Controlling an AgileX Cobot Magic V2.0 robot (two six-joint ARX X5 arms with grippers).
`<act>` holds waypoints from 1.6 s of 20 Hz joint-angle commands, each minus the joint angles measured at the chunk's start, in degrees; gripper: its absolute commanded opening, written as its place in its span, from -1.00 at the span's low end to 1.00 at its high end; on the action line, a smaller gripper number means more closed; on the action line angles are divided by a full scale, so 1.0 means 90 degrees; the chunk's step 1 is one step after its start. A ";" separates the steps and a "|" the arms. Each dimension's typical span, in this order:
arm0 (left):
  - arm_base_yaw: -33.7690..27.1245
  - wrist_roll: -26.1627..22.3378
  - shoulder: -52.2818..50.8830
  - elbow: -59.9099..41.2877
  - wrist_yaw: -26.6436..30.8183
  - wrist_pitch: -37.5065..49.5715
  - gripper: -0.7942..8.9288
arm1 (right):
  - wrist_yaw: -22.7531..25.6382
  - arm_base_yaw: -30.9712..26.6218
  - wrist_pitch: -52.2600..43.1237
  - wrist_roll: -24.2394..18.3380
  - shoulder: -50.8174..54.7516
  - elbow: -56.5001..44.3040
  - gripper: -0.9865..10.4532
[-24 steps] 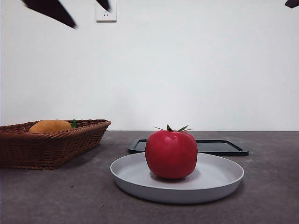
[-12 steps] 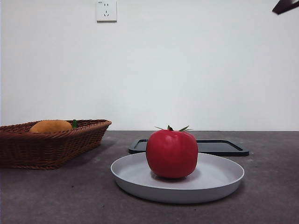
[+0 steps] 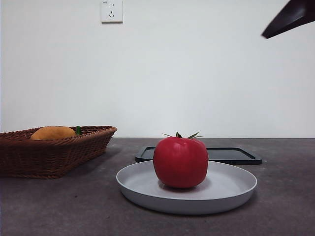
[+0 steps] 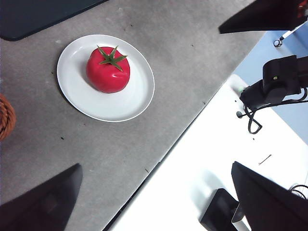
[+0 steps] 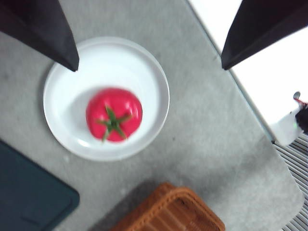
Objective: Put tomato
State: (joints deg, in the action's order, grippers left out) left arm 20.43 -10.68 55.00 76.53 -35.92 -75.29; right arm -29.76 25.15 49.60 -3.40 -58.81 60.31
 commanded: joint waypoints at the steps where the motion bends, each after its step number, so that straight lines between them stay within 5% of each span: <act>1: 0.0029 -0.0097 0.0034 0.0061 -0.0027 0.0036 0.18 | 0.0032 0.0197 -0.0389 0.0155 -0.0440 0.0109 0.02; 19: 0.0029 -0.0095 0.0034 0.0061 -0.0027 0.0063 0.18 | 0.1443 0.1171 -0.2805 0.0170 -0.3616 0.0109 0.08; 32: 0.0029 -0.0092 0.0034 0.0061 -0.0027 0.0078 0.18 | 0.1481 0.1241 -0.2924 0.0219 -0.4408 0.0109 0.08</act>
State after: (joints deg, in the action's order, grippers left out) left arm 20.43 -10.70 55.00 76.53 -35.92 -75.00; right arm -16.43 35.66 23.62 -2.07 -97.36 60.31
